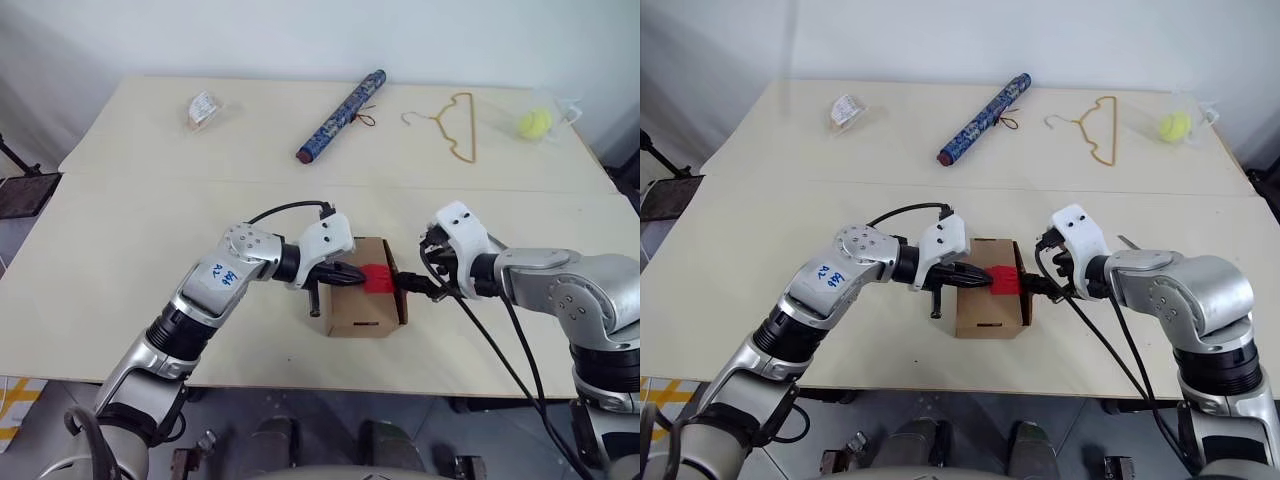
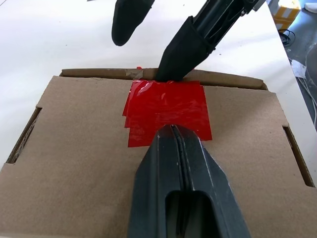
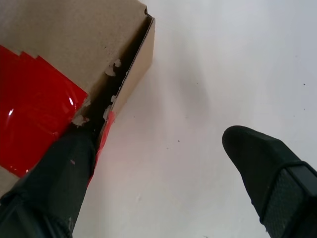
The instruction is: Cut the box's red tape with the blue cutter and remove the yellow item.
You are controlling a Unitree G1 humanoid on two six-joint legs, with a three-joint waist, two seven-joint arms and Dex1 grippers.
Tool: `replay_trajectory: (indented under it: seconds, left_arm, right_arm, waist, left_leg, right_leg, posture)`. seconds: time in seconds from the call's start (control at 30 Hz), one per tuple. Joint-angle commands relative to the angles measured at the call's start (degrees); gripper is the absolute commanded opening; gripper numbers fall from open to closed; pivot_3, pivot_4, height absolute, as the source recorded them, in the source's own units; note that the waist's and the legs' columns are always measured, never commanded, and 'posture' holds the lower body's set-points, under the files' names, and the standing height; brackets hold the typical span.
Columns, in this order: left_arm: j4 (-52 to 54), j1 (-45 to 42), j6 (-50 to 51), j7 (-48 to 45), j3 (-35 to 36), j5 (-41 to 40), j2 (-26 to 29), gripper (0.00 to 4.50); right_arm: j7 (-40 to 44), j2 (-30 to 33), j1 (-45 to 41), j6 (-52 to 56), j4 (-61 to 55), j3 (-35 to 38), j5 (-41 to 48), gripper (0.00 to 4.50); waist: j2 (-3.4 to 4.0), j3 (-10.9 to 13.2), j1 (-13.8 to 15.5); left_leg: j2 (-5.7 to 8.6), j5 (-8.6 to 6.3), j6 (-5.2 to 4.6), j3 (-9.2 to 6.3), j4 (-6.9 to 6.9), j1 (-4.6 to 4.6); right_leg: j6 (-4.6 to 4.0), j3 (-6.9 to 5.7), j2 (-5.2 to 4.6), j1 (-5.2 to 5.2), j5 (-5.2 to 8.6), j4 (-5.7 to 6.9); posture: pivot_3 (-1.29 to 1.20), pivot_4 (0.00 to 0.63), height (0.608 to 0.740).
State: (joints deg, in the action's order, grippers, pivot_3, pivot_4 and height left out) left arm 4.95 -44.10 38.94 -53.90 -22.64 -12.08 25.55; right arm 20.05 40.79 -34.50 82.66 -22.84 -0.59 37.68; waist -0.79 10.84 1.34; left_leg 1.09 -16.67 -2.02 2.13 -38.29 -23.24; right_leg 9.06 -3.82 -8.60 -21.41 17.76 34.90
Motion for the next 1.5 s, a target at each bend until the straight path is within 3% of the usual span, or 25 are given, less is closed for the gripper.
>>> replay_trajectory:
  seconds: [0.03,0.5,0.7,0.93,1.03,1.23,1.5]
  left_arm:
    - [-0.4,1.3,1.2,-0.1,-1.3,1.5,1.1,0.00]
    - [0.2,2.3,3.4,-0.9,-2.8,1.5,2.2,0.00]
    - [0.0,3.5,3.3,-0.3,-3.1,2.0,2.2,0.00]
    - [0.5,3.0,2.4,0.0,-2.5,2.1,2.4,0.00]
    - [1.0,3.0,2.3,-0.1,-2.5,2.0,2.6,0.00]
    - [1.1,2.8,-0.2,-0.5,-2.1,2.3,2.7,0.00]
    - [2.1,3.2,0.0,1.0,-1.3,1.9,1.8,0.00]
  right_arm:
    - [-1.6,1.2,2.7,0.0,3.8,-1.9,-4.4,4.46]
    - [1.0,3.3,3.1,-2.9,7.4,-1.4,-5.7,4.46]
    - [1.9,2.2,3.7,-2.9,8.7,-0.2,-6.6,4.46]
    - [3.3,3.3,3.6,-4.0,6.7,4.4,-6.4,4.46]
    - [5.9,6.3,3.0,-2.1,5.9,7.1,-4.6,4.46]
    - [12.1,2.8,-1.4,9.2,10.5,19.7,5.7,4.46]
    - [7.8,-3.5,-1.2,9.8,22.0,21.4,12.8,4.46]
  waist:
    - [-0.11,-0.1,0.0]
    - [-0.21,-0.3,0.1]
    - [0.11,-0.4,0.0]
    - [0.12,-0.4,0.0]
    - [0.17,-0.4,0.1]
    - [0.19,-0.4,0.0]
    - [0.27,-0.4,0.1]
  left_leg:
    - [0.00,0.00,0.01,0.00,0.00,0.01]
    - [-0.02,-0.04,0.05,-0.02,0.09,0.01]
    - [-0.19,-0.10,0.17,0.00,0.23,0.03]
    - [-0.16,-0.08,0.12,0.04,0.22,-0.01]
    - [-0.16,-0.08,0.12,0.03,0.23,-0.04]
    - [-0.20,-0.08,0.12,0.03,0.25,-0.04]
    - [-0.18,-0.09,0.13,0.00,0.27,-0.07]
  right_leg:
    - [-0.01,0.01,0.00,0.00,0.00,-0.05]
    - [-0.14,-0.03,-0.13,0.06,-0.08,-0.46]
    - [-0.14,-0.17,0.04,-0.05,-0.08,-0.37]
    - [-0.14,-0.21,0.05,0.00,-0.08,-0.32]
    - [-0.14,-0.21,0.06,-0.03,-0.08,-0.29]
    - [-0.14,-0.23,0.08,-0.02,-0.08,-0.31]
    - [-0.14,-0.27,0.04,-0.03,-0.08,-0.30]
  posture:
    - [0.00,0.150,0.740]
    - [0.00,0.150,0.740]
    - [0.00,0.150,0.740]
    - [0.00,0.150,0.740]
    - [0.00,0.150,0.740]
    - [0.00,0.150,0.740]
    - [0.00,0.150,0.740]
